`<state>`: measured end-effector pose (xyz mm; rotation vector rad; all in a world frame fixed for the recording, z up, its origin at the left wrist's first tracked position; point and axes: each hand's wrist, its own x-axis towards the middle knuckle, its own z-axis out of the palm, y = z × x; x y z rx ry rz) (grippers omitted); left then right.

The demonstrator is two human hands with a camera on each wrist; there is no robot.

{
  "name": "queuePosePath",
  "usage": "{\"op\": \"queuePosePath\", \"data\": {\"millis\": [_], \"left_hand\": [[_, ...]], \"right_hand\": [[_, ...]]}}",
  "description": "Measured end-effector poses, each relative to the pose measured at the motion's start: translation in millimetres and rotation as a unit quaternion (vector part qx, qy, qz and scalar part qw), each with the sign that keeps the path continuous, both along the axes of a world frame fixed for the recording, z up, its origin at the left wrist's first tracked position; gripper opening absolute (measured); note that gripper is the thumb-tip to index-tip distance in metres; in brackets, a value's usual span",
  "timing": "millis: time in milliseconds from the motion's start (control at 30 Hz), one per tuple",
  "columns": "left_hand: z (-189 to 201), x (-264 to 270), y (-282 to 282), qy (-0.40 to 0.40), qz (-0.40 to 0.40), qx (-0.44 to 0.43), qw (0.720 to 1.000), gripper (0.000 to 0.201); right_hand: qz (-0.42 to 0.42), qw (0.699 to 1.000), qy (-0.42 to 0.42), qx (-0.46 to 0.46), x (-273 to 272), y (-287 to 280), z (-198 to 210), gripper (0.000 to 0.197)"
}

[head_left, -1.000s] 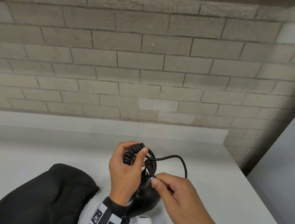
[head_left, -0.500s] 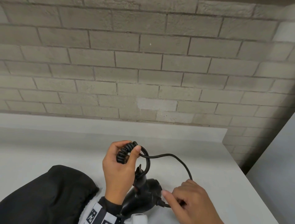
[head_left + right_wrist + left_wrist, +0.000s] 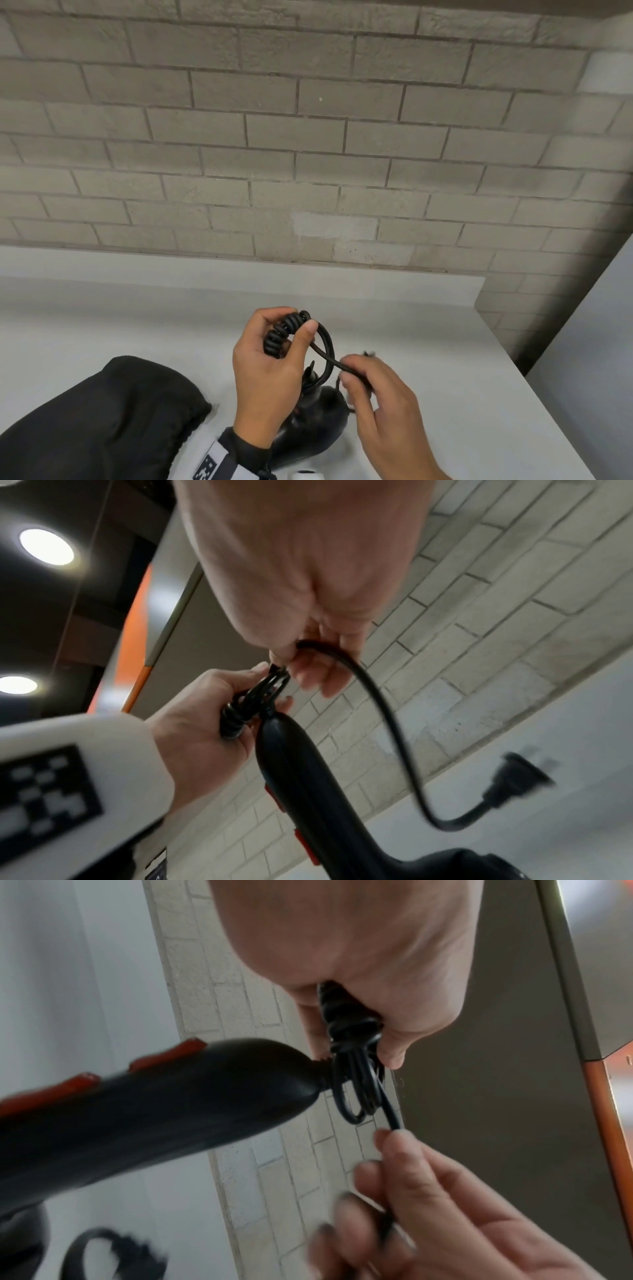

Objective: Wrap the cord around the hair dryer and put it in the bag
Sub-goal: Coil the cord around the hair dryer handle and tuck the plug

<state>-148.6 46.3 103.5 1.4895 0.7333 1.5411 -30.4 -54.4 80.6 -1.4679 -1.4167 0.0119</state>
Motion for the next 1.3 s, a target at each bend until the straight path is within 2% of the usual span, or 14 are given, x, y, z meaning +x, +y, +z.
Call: {"op": "queuePosePath", "data": {"millis": [100,200,333,433,567,700,900,967,1100,1233,1300], "left_hand": [[0.5,-4.8,0.5,0.021,-0.025,0.012,0.999,0.025],[3.5,-7.3,-2.7,0.04,-0.056,0.028,0.997,0.041],[4.2,-9.6,-3.1,0.051,-0.129,0.047,0.989,0.019],[6.7,-13.6,-2.6,0.06,-0.183,0.057,0.98,0.022],[8.2,-15.3,-1.5,0.072,-0.214,0.081,0.971,0.036],[7.5,-15.0,1.3,0.064,-0.212,0.078,0.972,0.031],[1.0,-17.6,1.7,0.019,-0.201,0.056,0.978,0.028],[0.6,-17.8,2.0,0.011,-0.18,0.048,0.982,0.027],[-0.5,-21.0,7.5,-0.014,-0.131,0.022,0.991,0.025],[-3.4,-23.1,11.9,-0.014,-0.1,0.0,0.995,0.026],[-5.1,-22.3,11.9,-0.008,-0.099,-0.004,0.995,0.028]], "right_hand": [[0.01,0.999,-0.037,0.033,2.5,-5.1,14.8,0.011],[0.019,0.996,-0.073,0.048,9.6,-8.1,37.9,0.011],[0.032,0.994,-0.089,0.058,19.8,-5.4,63.3,0.008],[0.038,0.995,-0.069,0.054,24.2,-0.5,77.5,0.009],[0.055,0.998,0.003,0.025,20.5,6.3,84.6,0.01],[0.076,0.989,0.124,-0.021,18.1,17.0,77.7,0.012],[0.101,0.954,0.269,-0.085,17.6,30.7,44.6,0.023],[0.098,0.958,0.252,-0.099,20.3,29.4,32.2,0.022],[0.03,0.977,0.15,-0.147,30.0,16.6,0.7,0.019],[-0.036,0.965,0.066,-0.252,41.1,-2.7,-37.2,0.012],[-0.065,0.962,0.064,-0.257,44.7,-9.4,-48.5,0.015]]}}
